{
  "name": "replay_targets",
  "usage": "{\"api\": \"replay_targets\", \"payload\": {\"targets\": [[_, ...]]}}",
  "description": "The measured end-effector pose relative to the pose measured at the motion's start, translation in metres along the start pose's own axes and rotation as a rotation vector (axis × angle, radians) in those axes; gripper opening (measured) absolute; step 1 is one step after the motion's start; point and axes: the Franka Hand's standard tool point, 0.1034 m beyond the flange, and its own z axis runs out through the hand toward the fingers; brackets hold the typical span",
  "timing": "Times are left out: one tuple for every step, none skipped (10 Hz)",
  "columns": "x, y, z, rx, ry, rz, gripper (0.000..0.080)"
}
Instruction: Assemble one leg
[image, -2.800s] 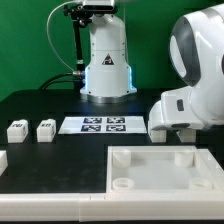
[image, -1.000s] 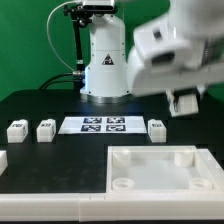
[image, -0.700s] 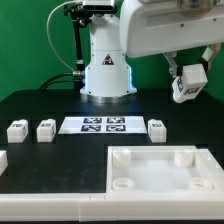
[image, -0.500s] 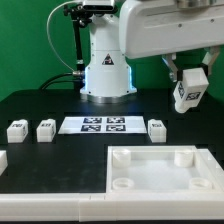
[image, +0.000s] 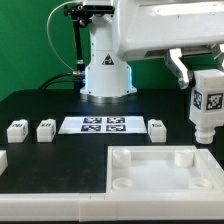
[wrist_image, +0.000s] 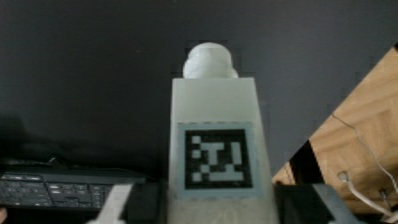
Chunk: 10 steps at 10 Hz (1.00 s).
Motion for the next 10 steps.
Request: {"api": "replay_targets", "payload": {"targets": [[-0.005, 0.001, 0.001, 0.001, -0.021, -0.003, 0.0291], [-0.004, 0.001, 0.001, 0.001, -0.02, -0.003, 0.0291], [-0.009, -0.002, 0.003, 0.003, -0.021, -0.002, 0.0291], [-0.027, -0.013, 0.01, 0.008, -0.015, -0.007, 0.0291], [-0.039, -0.019, 0.018, 0.013, -0.036, -0.014, 0.0291], [-0.046, -0.02, 0.026, 0.013, -0.034, -0.014, 0.0291], [-0.053, -0.02, 0.035, 0.013, -0.027, -0.013, 0.0291], [-0.059, -0.021, 0.042, 0.014, -0.022, -0.012, 0.0291], [-0.063, -0.021, 0.045, 0.015, -0.029, -0.012, 0.0291], [-0.065, -0.021, 0.047, 0.016, -0.033, -0.012, 0.0291]]}}
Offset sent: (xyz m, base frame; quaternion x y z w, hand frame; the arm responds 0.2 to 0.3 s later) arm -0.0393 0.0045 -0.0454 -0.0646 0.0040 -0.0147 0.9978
